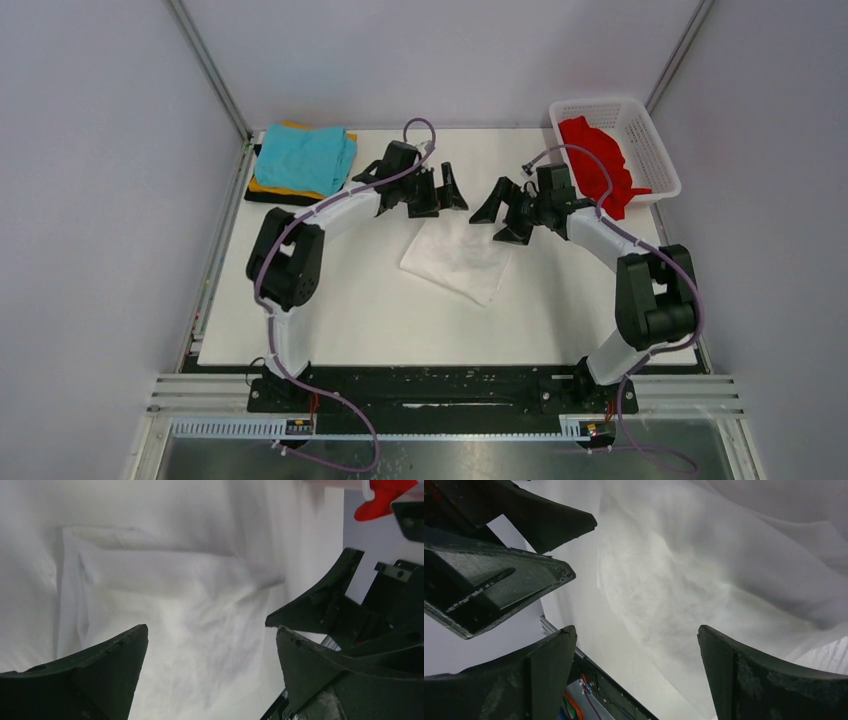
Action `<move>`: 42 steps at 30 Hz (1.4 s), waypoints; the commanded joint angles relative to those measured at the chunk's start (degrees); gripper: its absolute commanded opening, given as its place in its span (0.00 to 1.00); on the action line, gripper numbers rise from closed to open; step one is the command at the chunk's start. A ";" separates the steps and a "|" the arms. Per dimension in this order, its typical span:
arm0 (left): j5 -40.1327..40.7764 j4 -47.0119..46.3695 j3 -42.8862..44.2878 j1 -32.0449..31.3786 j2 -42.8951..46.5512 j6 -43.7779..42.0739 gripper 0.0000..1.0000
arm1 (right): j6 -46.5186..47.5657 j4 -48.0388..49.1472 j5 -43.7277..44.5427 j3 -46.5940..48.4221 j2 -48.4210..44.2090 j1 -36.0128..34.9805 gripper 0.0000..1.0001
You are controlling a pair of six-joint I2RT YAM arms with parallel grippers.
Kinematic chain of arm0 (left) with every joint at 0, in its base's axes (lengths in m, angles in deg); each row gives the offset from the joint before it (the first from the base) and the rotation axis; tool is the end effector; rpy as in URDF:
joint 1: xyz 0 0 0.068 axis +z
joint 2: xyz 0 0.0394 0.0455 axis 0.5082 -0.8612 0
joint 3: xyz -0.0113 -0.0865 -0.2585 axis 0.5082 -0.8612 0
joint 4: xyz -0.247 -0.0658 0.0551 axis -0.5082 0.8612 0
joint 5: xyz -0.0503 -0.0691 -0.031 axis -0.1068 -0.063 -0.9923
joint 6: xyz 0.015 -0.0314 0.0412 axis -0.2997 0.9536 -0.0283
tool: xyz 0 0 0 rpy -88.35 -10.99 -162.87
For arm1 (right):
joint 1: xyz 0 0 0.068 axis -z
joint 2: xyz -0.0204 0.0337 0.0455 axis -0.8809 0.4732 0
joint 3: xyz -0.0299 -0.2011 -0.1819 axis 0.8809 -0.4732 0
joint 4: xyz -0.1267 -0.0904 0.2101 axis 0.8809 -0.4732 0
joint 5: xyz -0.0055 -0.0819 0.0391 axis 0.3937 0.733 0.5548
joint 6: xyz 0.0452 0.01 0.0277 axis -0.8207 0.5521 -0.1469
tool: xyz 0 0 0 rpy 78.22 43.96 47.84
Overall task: Fold and stack the t-shirts
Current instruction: Smooth out wrinkles on the folded tshirt
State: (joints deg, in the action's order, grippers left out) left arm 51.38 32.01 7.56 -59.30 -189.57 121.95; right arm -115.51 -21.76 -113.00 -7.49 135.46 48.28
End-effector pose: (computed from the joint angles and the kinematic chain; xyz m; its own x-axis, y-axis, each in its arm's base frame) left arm 0.3784 -0.2250 0.2259 -0.8887 -0.1180 -0.4431 0.2416 0.7008 -0.6712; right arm 0.3311 0.0994 0.2256 -0.8684 0.3079 -0.3888 -0.0951 0.6661 0.7398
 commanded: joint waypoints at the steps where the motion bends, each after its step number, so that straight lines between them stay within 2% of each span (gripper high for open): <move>1: -2.41 -5.86 8.36 0.72 -7.86 2.00 0.99 | -1.07 4.40 0.92 4.01 4.99 0.73 0.99; 3: -1.76 -6.28 12.67 0.96 -11.82 2.73 0.99 | -1.74 4.72 1.52 5.48 7.69 1.56 0.99; 8: 1.88 1.90 21.31 1.70 -22.79 2.99 0.99 | -6.54 7.27 -0.49 6.69 15.38 4.65 0.99; 9: 1.29 2.04 21.57 1.97 -24.20 3.64 0.99 | -6.72 7.20 -0.04 6.77 16.56 4.79 0.99; 11: -4.76 -1.55 18.87 2.58 -24.33 6.32 0.99 | -6.52 6.64 -0.22 6.80 18.97 4.86 0.99; 18: -0.98 -0.60 4.93 2.63 -13.49 7.41 0.99 | -5.28 4.30 -1.44 3.72 19.64 4.79 0.99; 21: -2.71 -3.38 1.69 2.58 -8.98 8.50 0.99 | -1.23 0.25 -5.61 6.48 17.66 4.75 0.99; 26: -0.80 -2.10 3.69 2.14 -1.13 7.97 0.99 | 3.86 -5.76 -4.66 6.84 6.90 3.50 1.00; 29: 3.05 -1.00 -1.00 1.58 6.64 7.51 0.99 | 5.02 -7.03 -3.11 2.86 -0.25 2.64 0.99; 33: 6.69 -0.98 -10.41 1.09 14.77 7.79 0.99 | 4.42 -5.86 -3.35 -4.68 -8.31 1.30 0.99; 36: 6.36 -1.91 -16.31 0.30 18.18 8.67 0.99 | 2.07 -1.42 -5.78 -10.31 -11.55 -0.55 0.99; 39: 5.55 -4.99 -20.54 -2.28 19.44 10.35 0.99 | -1.05 4.51 -8.29 -15.95 -12.19 -2.86 1.00; 42: 4.40 -7.38 -22.81 -5.54 17.76 11.64 0.99 | -1.39 7.23 -6.51 -20.18 -11.30 -3.31 0.99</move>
State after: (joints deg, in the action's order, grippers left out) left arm 56.03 28.66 -12.03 -60.91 -170.03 131.33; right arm -114.92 -20.08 -118.77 -23.11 123.38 46.12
